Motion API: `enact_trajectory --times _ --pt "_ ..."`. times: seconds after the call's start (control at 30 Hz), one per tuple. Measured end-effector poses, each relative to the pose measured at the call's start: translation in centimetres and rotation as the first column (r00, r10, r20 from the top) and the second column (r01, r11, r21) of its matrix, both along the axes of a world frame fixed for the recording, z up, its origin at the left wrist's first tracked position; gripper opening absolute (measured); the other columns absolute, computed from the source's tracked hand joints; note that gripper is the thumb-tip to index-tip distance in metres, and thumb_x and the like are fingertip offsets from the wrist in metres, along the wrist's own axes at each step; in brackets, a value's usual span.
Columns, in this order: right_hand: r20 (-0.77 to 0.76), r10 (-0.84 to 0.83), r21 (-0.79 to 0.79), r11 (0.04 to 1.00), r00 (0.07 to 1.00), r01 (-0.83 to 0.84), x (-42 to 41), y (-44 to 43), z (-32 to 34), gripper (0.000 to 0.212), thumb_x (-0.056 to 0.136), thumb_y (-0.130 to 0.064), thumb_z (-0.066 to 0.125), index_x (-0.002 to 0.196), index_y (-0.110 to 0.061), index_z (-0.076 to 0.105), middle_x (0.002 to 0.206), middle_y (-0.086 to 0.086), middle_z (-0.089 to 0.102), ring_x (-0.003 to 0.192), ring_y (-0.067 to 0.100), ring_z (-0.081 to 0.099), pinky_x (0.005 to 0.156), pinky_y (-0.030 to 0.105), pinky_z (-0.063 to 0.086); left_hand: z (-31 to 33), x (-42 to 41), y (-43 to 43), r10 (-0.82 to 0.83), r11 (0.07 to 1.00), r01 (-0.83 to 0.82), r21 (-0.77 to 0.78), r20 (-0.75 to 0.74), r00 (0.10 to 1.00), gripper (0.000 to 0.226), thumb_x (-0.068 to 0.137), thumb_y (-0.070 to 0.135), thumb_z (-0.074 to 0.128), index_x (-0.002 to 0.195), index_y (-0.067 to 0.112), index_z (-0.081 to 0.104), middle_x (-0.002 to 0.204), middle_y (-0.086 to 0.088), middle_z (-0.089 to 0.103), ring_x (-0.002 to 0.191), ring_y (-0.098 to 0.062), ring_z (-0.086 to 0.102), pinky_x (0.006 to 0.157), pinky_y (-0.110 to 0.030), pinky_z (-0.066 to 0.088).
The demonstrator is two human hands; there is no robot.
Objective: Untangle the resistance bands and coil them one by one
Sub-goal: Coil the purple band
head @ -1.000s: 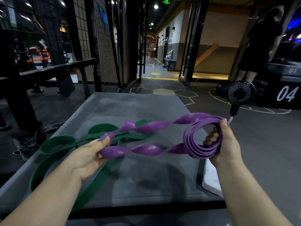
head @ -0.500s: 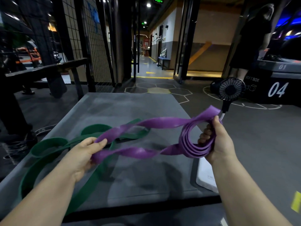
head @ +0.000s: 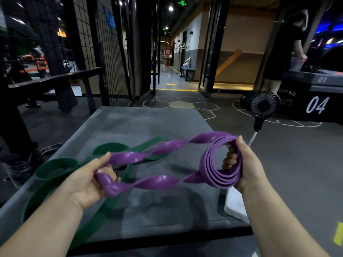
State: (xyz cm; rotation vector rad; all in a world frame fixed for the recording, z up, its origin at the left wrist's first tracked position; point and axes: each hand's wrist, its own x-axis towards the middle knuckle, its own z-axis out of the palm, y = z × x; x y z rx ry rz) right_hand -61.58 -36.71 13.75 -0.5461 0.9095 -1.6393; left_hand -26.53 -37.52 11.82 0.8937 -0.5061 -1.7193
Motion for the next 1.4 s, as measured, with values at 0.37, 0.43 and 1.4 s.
enact_trajectory --times 0.37,0.43,1.4 --pt "0.008 -0.058 -0.020 0.998 0.998 0.058 -0.7 0.4 0.2 0.038 0.089 -0.046 0.062 0.065 -0.019 0.049 0.051 -0.007 0.036 0.038 0.006 0.033 0.037 0.017 0.031 -0.2 0.3 0.0 0.034 0.997 -0.006 -0.079 0.365 0.930 0.014 0.094 0.024 0.055 0.090 0.016 0.065 0.071 -0.004 0.070 0.072 -0.018 0.058 0.065 -0.030 0.052" --pt "-0.004 -0.065 -0.020 0.998 0.998 0.065 -0.8 0.4 0.2 0.037 0.088 -0.045 0.063 0.065 -0.019 0.049 0.052 -0.007 0.036 0.038 0.006 0.032 0.037 0.017 0.031 0.0 0.3 -0.2 0.068 0.995 -0.051 -0.081 0.232 0.970 0.016 0.095 0.019 0.053 0.088 0.011 0.064 0.068 -0.003 0.069 0.064 -0.014 0.064 0.058 -0.026 0.058" --pt "-0.058 -0.057 0.024 0.998 0.997 0.058 -0.5 0.2 -0.2 0.033 0.086 -0.046 0.065 0.078 -0.016 0.053 0.051 -0.007 0.037 0.038 0.007 0.034 0.036 0.018 0.031 0.2 -1.3 0.5 0.084 0.962 0.075 -0.263 0.544 0.835 0.013 0.091 0.003 0.056 0.100 0.011 0.063 0.084 -0.015 0.068 0.060 -0.017 0.063 0.057 -0.025 0.053"
